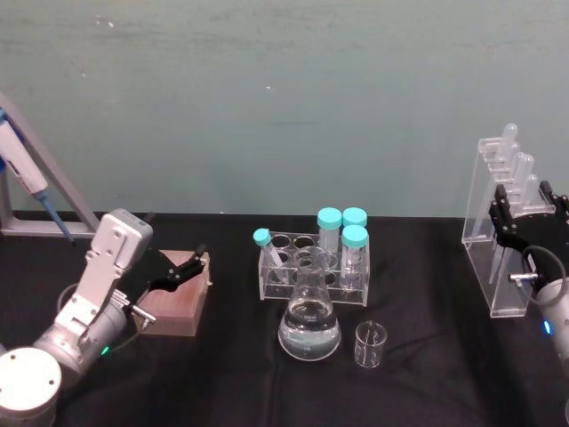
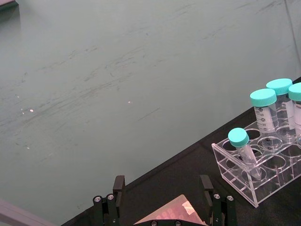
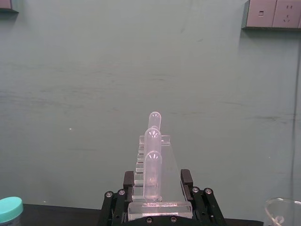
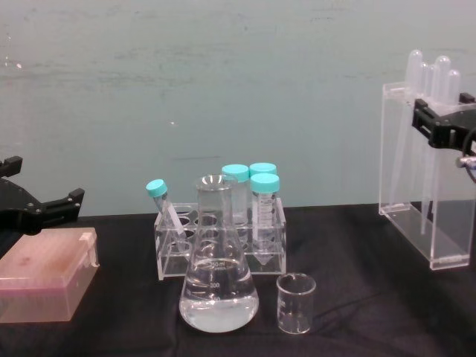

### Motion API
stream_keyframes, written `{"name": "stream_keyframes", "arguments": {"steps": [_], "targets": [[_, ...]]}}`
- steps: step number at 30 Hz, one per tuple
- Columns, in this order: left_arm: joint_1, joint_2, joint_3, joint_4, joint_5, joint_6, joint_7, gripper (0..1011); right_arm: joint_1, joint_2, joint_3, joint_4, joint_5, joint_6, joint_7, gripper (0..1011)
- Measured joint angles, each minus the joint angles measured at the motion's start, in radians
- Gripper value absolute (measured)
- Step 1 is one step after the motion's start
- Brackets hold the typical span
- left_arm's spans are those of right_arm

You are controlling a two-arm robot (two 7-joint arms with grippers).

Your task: Place the experimental apparatus aside using one hand.

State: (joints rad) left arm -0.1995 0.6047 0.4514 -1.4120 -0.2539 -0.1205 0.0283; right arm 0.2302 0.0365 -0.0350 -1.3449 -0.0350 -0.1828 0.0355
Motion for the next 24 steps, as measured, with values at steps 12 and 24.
{"name": "stream_keyframes", "arguments": {"steps": [12, 24], "targets": [[0.000, 0.000, 0.000, 0.000, 0.000, 0.000, 0.000, 1000, -0.001, 0.025, 0.034, -0.002, 0.023, -0.005, 0.026, 601], [0.000, 0.000, 0.000, 0.000, 0.000, 0.000, 0.000, 1000, 0.002, 0.059, 0.071, 0.007, 0.056, -0.011, 0.057, 602]]}}
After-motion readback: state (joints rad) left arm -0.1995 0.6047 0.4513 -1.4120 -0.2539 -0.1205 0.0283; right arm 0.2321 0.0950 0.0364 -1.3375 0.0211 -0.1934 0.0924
